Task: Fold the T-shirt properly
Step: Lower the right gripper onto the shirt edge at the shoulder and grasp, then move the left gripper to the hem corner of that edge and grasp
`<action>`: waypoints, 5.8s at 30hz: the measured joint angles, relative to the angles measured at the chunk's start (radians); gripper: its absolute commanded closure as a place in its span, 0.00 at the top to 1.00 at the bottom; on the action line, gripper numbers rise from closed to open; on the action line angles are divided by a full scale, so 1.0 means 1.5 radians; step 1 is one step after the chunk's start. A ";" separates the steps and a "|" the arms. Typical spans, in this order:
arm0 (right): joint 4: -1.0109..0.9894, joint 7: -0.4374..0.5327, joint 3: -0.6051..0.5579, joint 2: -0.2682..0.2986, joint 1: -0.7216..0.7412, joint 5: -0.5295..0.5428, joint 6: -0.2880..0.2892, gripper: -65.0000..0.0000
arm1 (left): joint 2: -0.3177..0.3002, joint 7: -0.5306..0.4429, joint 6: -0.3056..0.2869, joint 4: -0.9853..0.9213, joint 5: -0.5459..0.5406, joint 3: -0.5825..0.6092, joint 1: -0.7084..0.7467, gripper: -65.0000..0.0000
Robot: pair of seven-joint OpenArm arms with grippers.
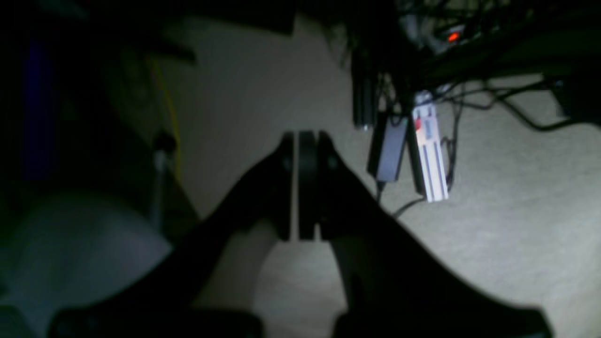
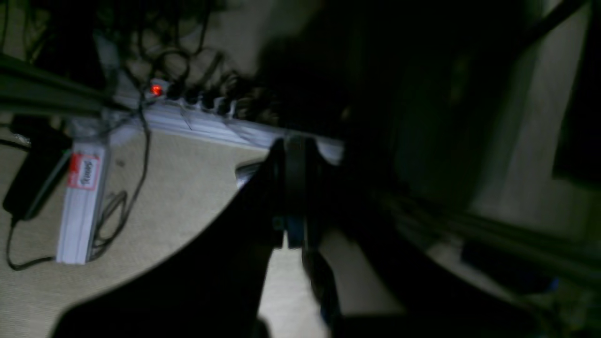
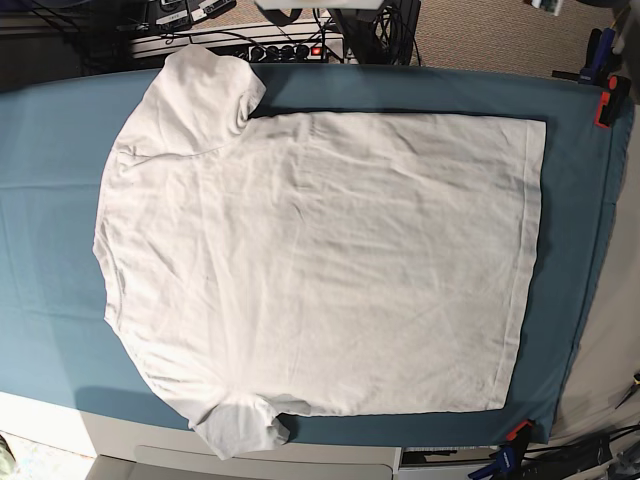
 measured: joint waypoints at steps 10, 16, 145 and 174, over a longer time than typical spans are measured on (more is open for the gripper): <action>0.243 -0.040 0.000 0.016 -0.076 0.127 -0.042 0.00 | -0.018 0.093 -0.048 0.237 -0.113 -0.108 0.049 0.06; 0.352 -0.094 0.001 -0.001 -0.062 0.208 -0.080 0.00 | -0.020 0.119 -0.138 0.299 -0.154 -0.160 0.050 0.06; -0.017 -0.562 0.358 -0.103 0.306 0.964 0.368 0.00 | -0.010 0.348 -0.190 0.056 -0.316 -0.172 -0.366 0.30; -0.017 -0.559 0.358 -0.102 0.306 0.960 0.370 0.00 | -0.039 0.523 -0.376 -0.224 -0.712 -0.477 -0.433 0.26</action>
